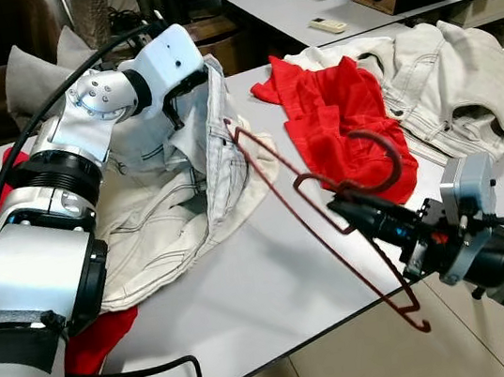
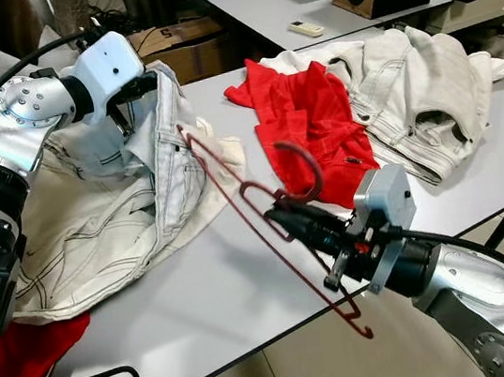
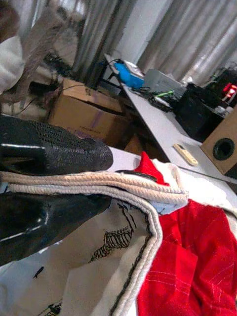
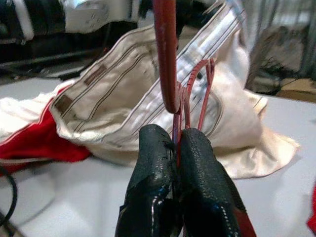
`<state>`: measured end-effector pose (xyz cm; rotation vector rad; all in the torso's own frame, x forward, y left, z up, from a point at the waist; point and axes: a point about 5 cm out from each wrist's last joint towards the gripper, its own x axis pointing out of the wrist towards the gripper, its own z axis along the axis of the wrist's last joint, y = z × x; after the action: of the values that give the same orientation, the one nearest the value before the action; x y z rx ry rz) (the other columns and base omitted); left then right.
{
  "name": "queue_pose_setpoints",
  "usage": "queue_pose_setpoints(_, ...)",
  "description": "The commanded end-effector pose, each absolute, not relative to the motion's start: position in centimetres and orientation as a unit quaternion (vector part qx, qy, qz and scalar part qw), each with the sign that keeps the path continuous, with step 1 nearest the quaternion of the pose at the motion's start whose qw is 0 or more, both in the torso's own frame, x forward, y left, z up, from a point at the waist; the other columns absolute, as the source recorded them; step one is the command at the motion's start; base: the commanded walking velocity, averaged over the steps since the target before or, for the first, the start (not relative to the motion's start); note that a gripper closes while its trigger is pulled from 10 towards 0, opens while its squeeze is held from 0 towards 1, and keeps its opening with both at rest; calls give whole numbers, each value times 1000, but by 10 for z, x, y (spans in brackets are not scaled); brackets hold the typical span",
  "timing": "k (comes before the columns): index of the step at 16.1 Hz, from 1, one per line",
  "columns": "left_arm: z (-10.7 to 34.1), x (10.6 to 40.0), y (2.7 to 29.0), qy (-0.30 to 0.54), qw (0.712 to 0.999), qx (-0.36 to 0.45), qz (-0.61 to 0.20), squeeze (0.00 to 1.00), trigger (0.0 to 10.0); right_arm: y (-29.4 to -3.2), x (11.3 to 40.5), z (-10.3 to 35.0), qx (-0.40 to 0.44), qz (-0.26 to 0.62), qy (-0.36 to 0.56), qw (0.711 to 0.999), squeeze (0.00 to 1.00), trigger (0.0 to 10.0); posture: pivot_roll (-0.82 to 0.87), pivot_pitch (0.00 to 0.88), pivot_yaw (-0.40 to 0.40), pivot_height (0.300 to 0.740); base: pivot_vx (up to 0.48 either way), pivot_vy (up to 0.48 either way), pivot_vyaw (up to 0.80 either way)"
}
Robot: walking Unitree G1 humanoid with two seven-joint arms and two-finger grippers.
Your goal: Hang hanger
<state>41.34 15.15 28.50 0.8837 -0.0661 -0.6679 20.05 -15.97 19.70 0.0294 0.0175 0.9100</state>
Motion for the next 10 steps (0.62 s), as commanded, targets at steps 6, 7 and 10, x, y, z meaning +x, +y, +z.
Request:
queue_pose_setpoints(6, 311, 414, 144, -50, 841, 437, -316, 0, 0, -149, 210, 199, 4, 523, 30, 852, 0, 10000, -90, 0, 41, 740, 0, 0, 0)
queue_pose_setpoints(7, 307, 413, 147, -41, 837, 443, -318, 0, 0, -152, 209, 203, 2, 524, 27, 851, 0, 10000, -88, 0, 40, 740, 0, 0, 0)
queue_pose_setpoints(10, 288, 413, 153, -12, 833, 449, -322, 0, 0, -168, 206, 213, -18, 520, 24, 854, 0, 10000, -98, 0, 47, 740, 0, 0, 0)
